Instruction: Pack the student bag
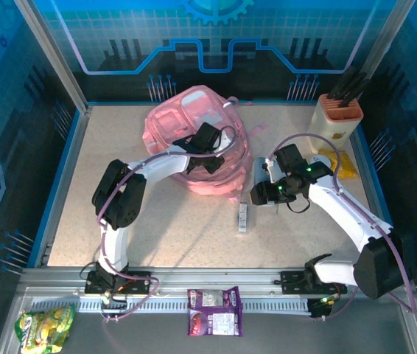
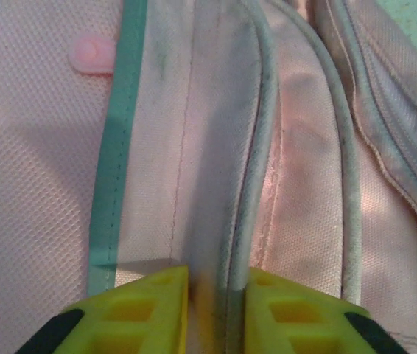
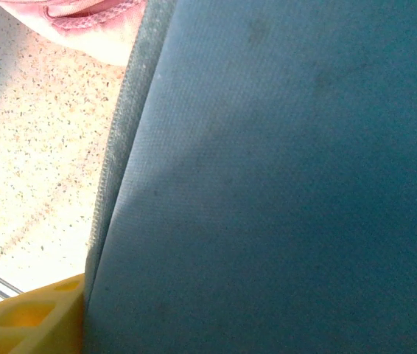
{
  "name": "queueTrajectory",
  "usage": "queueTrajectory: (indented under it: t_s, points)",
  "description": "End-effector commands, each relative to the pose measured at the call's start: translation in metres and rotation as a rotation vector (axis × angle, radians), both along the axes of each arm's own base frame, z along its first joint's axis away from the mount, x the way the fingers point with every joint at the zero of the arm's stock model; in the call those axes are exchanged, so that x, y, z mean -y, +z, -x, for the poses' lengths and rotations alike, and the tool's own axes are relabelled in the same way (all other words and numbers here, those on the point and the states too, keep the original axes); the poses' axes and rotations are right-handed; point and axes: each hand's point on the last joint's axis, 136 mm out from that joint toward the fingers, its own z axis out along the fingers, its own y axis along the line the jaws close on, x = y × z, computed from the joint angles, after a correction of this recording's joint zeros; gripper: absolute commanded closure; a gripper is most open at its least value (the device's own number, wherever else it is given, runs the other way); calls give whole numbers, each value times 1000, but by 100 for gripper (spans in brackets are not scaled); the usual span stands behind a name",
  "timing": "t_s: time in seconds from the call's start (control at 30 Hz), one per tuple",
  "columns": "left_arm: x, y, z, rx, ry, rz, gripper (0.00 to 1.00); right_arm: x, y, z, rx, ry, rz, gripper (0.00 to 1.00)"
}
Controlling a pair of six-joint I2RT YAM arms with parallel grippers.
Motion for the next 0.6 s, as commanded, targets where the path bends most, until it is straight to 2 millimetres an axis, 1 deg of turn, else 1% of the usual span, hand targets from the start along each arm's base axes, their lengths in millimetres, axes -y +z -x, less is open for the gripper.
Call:
queueTrajectory:
  t_s: [0.0, 0.03, 0.07, 0.17, 0.27, 0.4, 0.5, 0.57]
  points:
    - [-6, 36, -8, 32, 58, 46, 91, 0, 14, -9, 42, 5, 8, 29]
    - [-5, 53, -7, 51, 74, 87, 98, -3, 17, -10, 54, 22, 6, 29]
    - [-4, 71, -5, 68, 94, 133, 100, -8, 19, -11, 63, 40, -2, 29]
    - [-5, 116, -1, 102, 155, 246, 100, -26, 24, -14, 78, 105, -21, 29]
    - [-7, 151, 3, 103, 216, 325, 100, -42, 24, -22, 85, 145, -21, 29]
    - [-13, 186, 8, 116, 287, 412, 100, -64, 25, -37, 103, 171, -69, 29]
    - [-12, 208, 14, 120, 305, 497, 100, -83, 18, -57, 127, 202, -66, 28]
    - [-7, 219, 19, 89, 303, 554, 100, -97, 11, -74, 127, 211, -86, 29]
